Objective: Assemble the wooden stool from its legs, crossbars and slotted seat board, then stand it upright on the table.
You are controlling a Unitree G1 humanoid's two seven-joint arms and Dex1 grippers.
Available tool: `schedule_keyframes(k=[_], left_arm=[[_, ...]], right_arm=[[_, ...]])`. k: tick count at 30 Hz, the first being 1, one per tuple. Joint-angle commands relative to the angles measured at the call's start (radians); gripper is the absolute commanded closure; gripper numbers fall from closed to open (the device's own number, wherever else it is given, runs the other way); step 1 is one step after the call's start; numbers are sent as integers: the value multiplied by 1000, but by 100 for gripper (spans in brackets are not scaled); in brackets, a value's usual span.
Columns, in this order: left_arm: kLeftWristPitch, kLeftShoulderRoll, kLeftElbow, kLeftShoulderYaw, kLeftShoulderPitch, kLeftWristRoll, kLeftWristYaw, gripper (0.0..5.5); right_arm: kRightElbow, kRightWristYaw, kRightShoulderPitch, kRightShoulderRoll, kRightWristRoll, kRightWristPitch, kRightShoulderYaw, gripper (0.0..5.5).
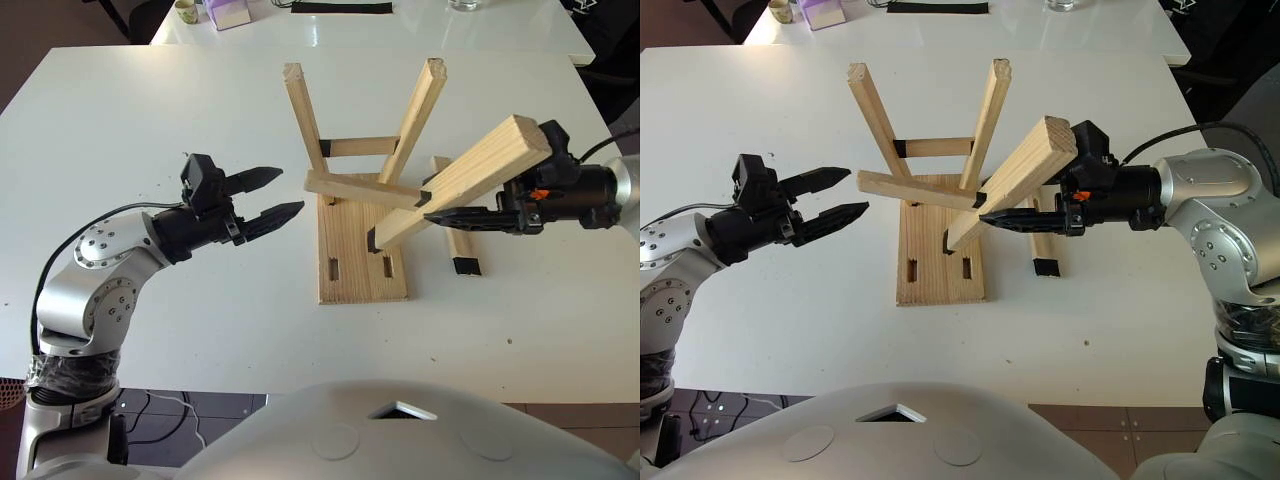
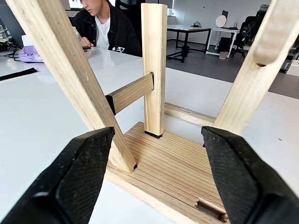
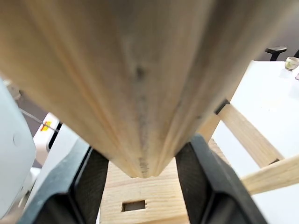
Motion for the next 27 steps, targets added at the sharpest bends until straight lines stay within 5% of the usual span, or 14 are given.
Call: schedule_keyframes(k=[1, 27], left_arm=[[0, 3, 30, 22, -16, 19, 16, 205], [26, -10, 50, 26, -38, 25, 44, 205]], right_arm=[[17, 30, 34, -22, -75, -57, 22, 346], [-6, 94, 113, -44, -141, -118, 59, 346]])
